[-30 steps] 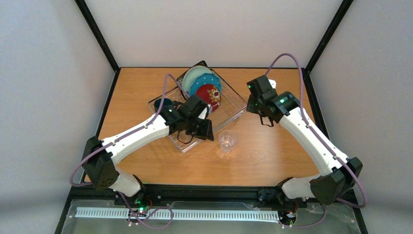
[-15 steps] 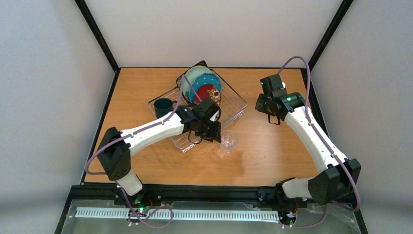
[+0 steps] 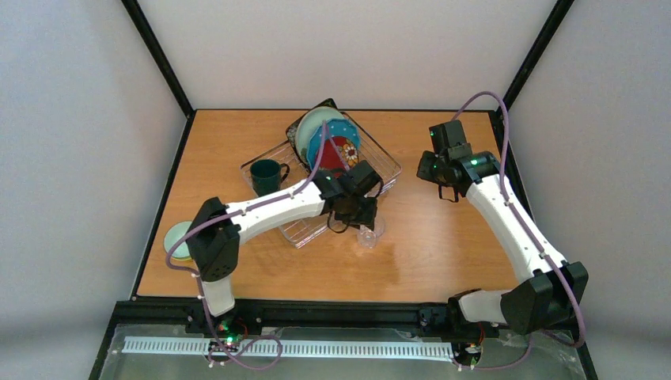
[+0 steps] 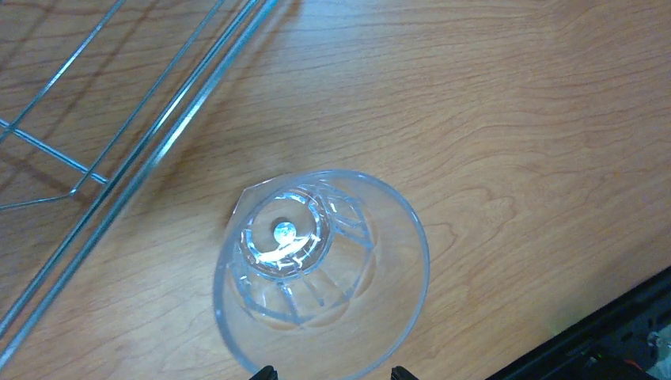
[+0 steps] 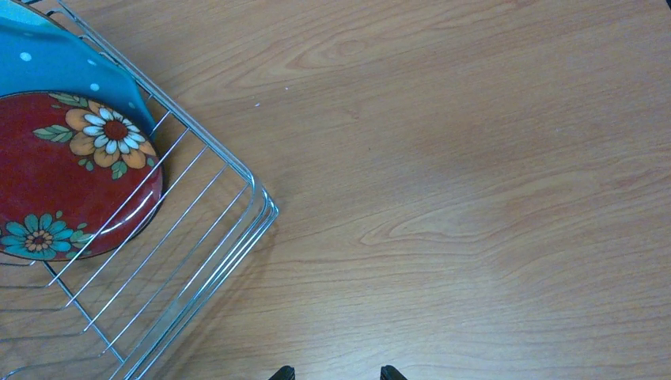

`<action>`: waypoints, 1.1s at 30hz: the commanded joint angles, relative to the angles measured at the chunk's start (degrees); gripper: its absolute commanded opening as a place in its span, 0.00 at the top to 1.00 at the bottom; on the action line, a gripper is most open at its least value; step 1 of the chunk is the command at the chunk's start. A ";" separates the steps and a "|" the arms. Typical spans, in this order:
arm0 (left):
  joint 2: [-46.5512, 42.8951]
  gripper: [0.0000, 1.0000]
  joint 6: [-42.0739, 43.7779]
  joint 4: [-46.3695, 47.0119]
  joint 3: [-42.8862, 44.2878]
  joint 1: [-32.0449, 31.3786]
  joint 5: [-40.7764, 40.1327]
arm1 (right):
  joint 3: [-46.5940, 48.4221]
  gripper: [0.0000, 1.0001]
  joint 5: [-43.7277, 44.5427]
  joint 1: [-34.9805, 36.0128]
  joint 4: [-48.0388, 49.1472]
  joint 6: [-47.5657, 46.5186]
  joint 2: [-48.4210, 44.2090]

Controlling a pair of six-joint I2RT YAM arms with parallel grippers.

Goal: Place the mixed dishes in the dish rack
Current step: Grab the cup from the center of the board.

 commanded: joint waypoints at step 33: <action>-6.77 0.19 -34.28 -5.05 -4.51 -8.65 -18.07 | -6.96 0.38 -2.88 -1.29 4.77 -4.56 -3.98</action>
